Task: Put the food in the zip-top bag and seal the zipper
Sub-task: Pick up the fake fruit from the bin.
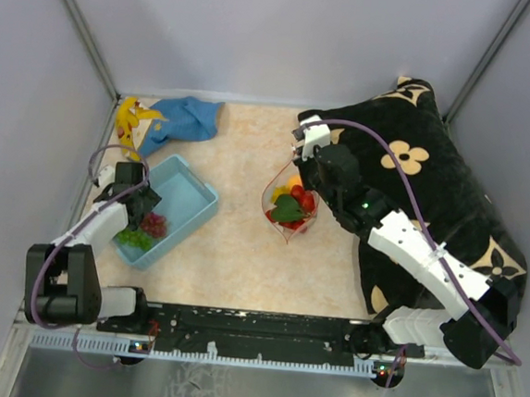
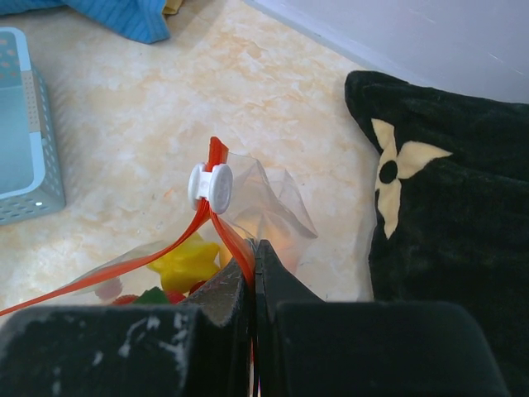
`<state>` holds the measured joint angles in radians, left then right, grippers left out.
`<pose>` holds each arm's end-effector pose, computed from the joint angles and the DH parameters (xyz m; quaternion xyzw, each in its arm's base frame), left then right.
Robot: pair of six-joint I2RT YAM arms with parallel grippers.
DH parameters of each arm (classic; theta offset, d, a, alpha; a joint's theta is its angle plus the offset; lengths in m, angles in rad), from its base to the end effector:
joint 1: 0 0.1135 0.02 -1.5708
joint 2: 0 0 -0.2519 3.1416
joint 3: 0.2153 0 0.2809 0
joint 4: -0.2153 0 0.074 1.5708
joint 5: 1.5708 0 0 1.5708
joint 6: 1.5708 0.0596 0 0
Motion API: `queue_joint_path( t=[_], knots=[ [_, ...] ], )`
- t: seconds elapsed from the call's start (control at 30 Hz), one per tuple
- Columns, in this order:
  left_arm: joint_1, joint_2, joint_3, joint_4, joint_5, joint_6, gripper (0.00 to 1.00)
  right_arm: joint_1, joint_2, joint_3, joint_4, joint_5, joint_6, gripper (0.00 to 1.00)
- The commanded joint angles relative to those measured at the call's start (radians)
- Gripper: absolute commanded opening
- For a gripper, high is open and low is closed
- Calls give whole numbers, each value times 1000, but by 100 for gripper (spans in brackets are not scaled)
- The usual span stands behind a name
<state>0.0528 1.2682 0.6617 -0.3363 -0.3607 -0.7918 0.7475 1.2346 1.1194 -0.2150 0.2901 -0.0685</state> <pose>0.2794 0.0358 0.1418 -0.4340 0.8308 0.0493 0.3450 0.2613 0.2189 0.3369 -0.2423 0.7724 0.0806 0.5815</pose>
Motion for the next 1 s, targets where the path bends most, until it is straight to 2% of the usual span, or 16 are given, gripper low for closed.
queue_joint_path(
  t=[0.0,0.13,0.23,0.43,0.53,0.67,0.77,0.97],
  knots=[
    [7,50,-24,59,16,-40,80,-5,-34,-2,87,3,-12,0],
    [8,116,-19,76,46,-40,80,-5,-34,-6,91,3,-14,0],
    [8,160,-3,71,79,-17,75,-5,-34,-7,92,8,-14,0],
    [7,140,-13,95,111,-1,44,-5,-36,-7,92,10,-14,0],
    [7,98,-28,107,125,8,23,-6,-45,-10,90,13,-12,0],
    [6,23,-64,134,148,2,6,-5,-49,-10,87,10,-6,0],
    [6,-33,-81,150,175,-1,0,-5,-47,-3,74,15,-2,0],
    [0,-180,-116,201,260,5,0,-5,-51,22,43,36,7,0]
  ],
)
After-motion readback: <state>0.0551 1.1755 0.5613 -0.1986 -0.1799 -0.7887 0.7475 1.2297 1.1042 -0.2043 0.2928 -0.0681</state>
